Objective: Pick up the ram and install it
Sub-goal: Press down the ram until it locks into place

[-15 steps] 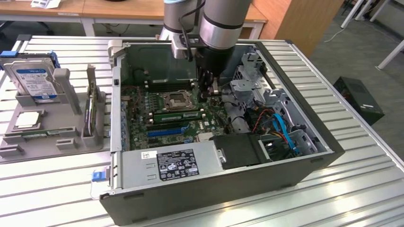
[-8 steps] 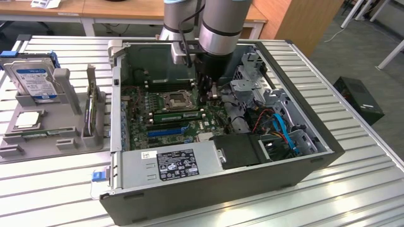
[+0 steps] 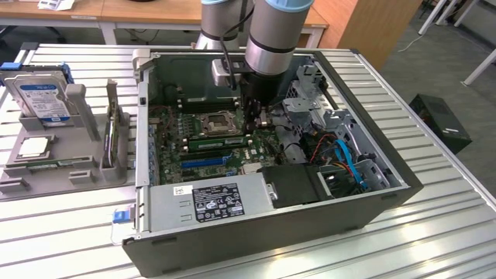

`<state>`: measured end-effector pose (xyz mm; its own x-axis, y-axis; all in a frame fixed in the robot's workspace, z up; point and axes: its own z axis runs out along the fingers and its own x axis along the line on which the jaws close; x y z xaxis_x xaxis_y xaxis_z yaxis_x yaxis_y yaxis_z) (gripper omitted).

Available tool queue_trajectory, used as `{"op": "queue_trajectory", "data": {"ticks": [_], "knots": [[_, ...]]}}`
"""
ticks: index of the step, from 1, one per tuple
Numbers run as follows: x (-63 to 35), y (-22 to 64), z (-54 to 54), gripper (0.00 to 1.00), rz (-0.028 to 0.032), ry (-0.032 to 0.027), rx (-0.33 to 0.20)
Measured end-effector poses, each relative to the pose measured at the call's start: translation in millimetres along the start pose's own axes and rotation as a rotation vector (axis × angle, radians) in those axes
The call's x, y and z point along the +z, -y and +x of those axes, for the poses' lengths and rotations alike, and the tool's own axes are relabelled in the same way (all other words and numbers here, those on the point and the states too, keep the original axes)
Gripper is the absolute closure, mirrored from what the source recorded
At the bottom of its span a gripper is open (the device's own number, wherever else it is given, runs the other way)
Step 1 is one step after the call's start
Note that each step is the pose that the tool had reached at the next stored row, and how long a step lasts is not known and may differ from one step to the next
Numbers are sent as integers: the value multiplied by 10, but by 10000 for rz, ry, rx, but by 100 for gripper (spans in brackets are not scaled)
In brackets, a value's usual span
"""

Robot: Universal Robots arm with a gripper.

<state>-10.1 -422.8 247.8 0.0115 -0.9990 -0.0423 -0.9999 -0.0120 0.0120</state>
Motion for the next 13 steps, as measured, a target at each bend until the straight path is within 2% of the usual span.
{"op": "queue_trajectory", "data": {"ticks": [9,13], "knots": [[3,0,-1,89,0,-1,1],[47,1,1,89,0,1,1]]}}
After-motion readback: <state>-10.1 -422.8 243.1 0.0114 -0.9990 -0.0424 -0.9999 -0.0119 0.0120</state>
